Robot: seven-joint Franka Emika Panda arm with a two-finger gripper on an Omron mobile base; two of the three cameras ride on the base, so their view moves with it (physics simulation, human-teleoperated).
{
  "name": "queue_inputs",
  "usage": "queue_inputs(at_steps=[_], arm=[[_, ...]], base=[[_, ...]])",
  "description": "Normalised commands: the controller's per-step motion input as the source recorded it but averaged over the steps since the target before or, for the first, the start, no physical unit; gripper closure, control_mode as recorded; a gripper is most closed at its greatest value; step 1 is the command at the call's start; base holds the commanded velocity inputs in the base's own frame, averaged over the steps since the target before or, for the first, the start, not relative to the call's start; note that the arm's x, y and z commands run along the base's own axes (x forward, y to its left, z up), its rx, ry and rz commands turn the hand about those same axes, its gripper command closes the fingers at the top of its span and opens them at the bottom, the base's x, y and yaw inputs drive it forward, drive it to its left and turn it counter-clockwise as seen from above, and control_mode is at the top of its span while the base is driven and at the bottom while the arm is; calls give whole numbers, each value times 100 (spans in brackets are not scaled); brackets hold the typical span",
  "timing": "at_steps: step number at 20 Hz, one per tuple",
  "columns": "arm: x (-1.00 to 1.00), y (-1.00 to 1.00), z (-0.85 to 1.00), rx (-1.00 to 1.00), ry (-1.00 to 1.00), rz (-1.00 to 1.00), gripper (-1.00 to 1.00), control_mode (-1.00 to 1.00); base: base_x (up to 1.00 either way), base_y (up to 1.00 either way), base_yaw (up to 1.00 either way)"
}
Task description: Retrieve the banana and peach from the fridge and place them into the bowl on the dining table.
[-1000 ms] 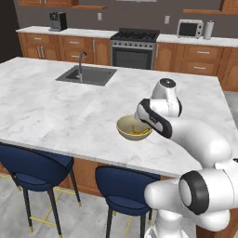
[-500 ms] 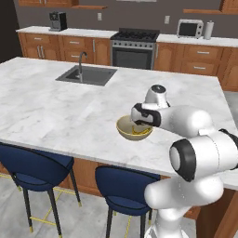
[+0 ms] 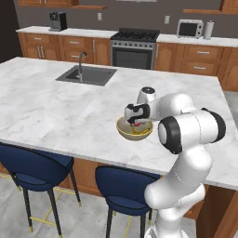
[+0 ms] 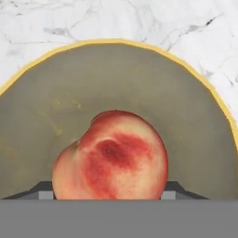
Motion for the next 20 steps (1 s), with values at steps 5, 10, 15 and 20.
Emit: queue_inputs(at_steps=[5,10,15,20], arm=[[58,9,-27,0,6,0,-100,-100],[37,4,-17,0,5,0,-100,-100],[21,6,-4,0,4,0,-100,-100],[-38,1,21,0,-5,-7,-100,-100]], base=[[0,0,0],[0,0,0],[0,0,0],[0,0,0]])
